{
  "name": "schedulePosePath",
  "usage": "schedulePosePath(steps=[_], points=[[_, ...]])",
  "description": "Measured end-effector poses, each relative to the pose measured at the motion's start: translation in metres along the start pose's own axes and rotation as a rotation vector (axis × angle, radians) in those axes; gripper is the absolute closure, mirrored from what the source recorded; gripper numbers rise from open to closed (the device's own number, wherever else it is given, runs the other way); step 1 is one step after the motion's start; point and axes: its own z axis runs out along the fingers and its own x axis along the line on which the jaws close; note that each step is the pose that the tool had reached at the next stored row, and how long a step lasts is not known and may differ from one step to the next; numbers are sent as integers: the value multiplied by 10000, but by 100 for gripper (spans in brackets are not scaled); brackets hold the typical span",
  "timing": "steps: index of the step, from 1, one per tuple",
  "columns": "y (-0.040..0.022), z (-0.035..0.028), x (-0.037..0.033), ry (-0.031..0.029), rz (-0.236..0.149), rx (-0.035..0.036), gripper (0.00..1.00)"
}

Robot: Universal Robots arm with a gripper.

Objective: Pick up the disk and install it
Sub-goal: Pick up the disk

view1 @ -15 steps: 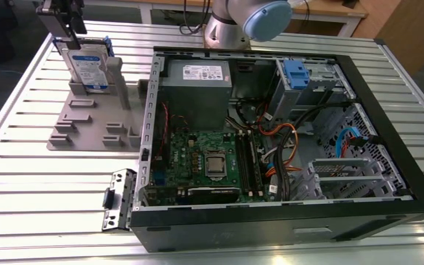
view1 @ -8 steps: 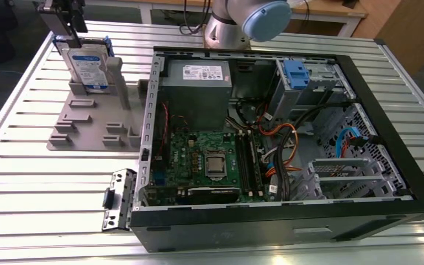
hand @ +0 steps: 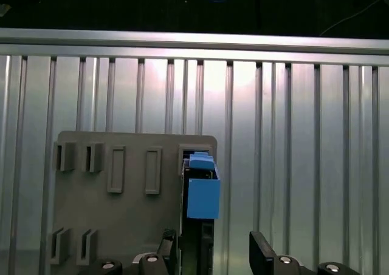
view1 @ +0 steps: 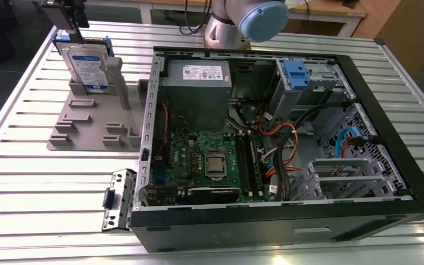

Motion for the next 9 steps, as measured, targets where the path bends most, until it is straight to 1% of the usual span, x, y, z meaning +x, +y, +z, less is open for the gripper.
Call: schedulePosePath(steps=[3, 5, 7, 9], points=[[16, 12, 1, 6, -154, -3, 41], [17, 24, 6, 12, -292, -25, 41], [21, 47, 11, 13, -387, -48, 41], [35, 79, 16, 13, -421, -50, 41]])
